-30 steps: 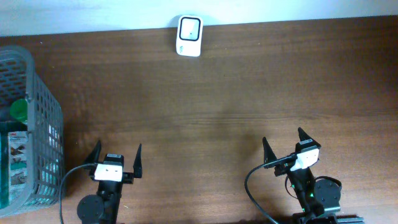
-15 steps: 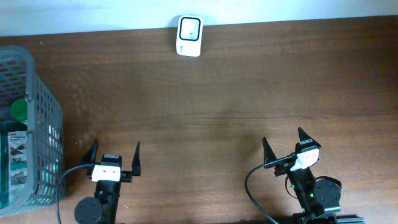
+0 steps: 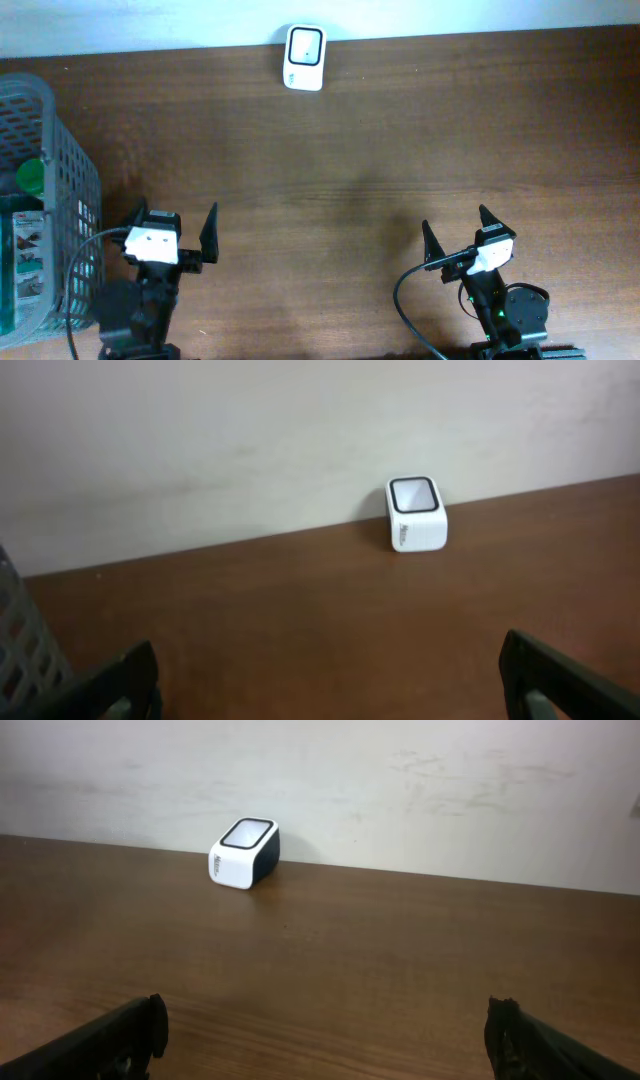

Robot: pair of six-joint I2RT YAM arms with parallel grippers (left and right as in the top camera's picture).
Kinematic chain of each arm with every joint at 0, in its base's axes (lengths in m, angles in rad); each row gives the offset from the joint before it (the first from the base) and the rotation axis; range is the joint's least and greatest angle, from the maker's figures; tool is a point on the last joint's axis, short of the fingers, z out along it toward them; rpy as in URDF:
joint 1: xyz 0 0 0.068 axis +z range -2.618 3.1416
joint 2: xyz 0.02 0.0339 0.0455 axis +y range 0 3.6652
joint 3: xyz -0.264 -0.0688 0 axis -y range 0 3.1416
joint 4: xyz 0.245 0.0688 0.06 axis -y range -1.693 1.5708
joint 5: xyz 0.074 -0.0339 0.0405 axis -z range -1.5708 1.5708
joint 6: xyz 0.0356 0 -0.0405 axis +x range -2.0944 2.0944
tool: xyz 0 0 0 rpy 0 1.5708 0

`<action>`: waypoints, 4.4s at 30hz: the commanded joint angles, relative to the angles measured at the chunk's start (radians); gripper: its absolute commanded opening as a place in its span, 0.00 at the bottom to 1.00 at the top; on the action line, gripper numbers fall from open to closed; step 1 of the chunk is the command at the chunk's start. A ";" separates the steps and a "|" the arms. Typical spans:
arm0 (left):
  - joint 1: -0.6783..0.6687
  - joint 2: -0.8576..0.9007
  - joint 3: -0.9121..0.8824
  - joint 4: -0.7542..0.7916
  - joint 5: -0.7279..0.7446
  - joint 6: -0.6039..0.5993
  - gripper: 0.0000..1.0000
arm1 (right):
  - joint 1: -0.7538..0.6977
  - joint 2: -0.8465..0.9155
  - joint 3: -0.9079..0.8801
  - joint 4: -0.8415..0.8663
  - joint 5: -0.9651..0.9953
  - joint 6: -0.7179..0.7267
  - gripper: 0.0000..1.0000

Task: Scan the item barcode
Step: 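Reach the left gripper into the grey basket toward the green-lidded jar, then lift the green-lidded jar out and place it on the table centre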

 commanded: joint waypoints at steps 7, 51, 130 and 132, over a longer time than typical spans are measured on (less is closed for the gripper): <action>-0.003 0.290 0.292 -0.174 0.129 -0.013 0.99 | -0.007 -0.007 -0.007 -0.003 -0.012 0.000 0.98; 0.613 1.507 1.390 -0.748 -0.179 -0.162 0.89 | -0.007 -0.007 -0.007 -0.003 -0.012 0.000 0.98; -0.756 1.781 1.456 -0.870 -0.052 -0.347 0.33 | -0.007 -0.007 -0.007 -0.003 -0.012 0.000 0.98; -0.776 1.781 1.456 -0.870 -0.051 -0.347 0.40 | -0.007 -0.007 -0.007 -0.003 -0.012 0.000 0.98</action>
